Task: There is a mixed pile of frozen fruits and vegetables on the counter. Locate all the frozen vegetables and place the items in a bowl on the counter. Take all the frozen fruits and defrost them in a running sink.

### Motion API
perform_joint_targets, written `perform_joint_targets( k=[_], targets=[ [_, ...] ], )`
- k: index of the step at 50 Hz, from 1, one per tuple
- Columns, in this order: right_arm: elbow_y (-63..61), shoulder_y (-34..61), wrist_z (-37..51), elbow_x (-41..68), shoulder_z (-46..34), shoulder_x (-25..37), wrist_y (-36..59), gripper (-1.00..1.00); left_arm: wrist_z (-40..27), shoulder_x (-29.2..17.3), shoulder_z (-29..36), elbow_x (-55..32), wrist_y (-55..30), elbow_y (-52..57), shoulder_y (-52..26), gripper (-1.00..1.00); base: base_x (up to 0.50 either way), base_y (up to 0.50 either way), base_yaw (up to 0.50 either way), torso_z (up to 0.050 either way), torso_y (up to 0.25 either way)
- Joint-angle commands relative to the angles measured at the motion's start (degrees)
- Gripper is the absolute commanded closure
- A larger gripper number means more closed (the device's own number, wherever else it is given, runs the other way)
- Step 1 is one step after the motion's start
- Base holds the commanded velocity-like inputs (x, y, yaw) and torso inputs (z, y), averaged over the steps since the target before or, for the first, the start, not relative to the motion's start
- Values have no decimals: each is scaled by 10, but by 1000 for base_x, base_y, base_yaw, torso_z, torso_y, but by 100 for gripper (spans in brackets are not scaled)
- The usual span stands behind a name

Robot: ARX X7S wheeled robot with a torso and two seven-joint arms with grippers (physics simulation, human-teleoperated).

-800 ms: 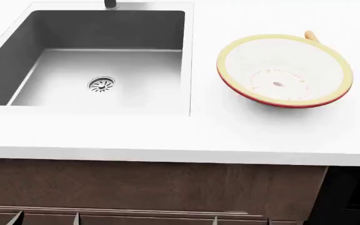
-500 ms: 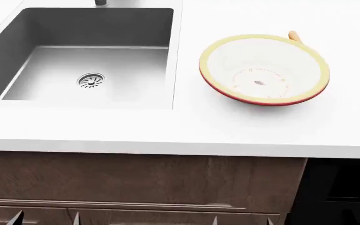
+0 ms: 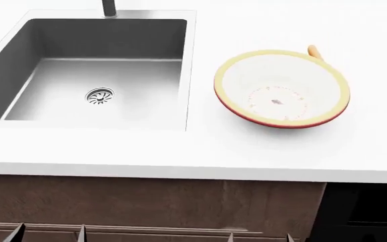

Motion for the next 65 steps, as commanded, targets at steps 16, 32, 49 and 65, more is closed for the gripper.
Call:
perform_joint_targets(
  k=[16, 32, 49, 65],
  targets=[
    [-3, 1, 26, 7, -23, 18, 1, -100, -12, -21, 23, -16, 5, 2, 1, -100, 0, 0, 0, 50, 0],
    [-303, 24, 56, 19, 6, 61, 265, -100, -61, -72, 16, -104, -321, 368, -7, -100, 0, 0, 0, 6, 0],
    [-580, 165, 27, 153, 175, 105, 702, -100, -91, -95, -130, -300, -664, 532, -163, -100, 0, 0, 0, 0, 0],
    [-581, 140, 226, 455, 253, 261, 687, -100, -93, -106, -154, -337, -681, 546, -167, -100, 0, 0, 0, 0, 0]
  ],
)
